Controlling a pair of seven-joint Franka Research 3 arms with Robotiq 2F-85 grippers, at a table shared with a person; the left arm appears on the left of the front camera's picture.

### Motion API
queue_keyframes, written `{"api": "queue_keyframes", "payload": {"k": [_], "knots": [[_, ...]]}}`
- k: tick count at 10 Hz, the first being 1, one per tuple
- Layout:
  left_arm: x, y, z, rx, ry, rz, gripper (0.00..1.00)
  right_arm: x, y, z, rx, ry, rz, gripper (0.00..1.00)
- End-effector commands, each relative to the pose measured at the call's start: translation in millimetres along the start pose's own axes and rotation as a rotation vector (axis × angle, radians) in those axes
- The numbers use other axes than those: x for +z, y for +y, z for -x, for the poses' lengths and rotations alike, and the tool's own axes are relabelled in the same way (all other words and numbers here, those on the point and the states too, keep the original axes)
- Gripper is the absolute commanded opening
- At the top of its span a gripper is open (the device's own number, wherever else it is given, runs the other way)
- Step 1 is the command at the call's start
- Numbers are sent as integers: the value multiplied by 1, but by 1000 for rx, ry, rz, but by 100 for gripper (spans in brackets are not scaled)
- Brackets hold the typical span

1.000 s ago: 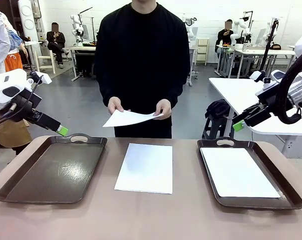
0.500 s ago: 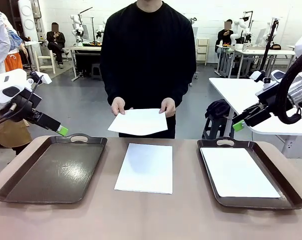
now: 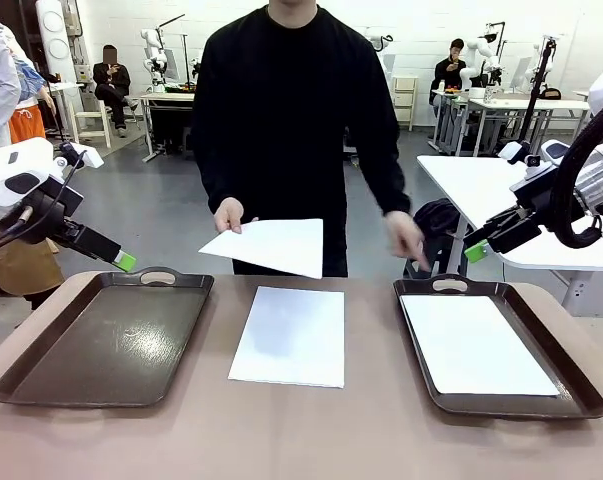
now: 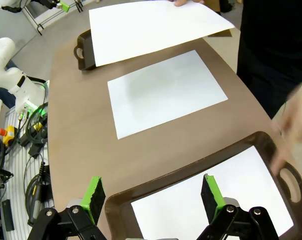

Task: Sort the A4 documents.
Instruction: Receive the A4 Paper.

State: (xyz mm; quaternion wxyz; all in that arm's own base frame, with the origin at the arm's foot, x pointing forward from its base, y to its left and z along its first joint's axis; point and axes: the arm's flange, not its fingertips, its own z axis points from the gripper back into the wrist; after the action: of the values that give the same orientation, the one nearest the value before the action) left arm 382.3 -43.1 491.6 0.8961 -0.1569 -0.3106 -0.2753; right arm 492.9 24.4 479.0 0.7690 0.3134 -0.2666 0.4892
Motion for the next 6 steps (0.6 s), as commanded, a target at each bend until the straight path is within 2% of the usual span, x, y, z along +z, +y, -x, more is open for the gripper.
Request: {"api": "queue_keyframes", "payload": {"k": [1,6], "knots": [[0,2,1,2,-4,7,100,-1,0,0,12,1,-2,100],[0,2,1,2,-4,7,100,-1,0,0,12,1,-2,100]]}}
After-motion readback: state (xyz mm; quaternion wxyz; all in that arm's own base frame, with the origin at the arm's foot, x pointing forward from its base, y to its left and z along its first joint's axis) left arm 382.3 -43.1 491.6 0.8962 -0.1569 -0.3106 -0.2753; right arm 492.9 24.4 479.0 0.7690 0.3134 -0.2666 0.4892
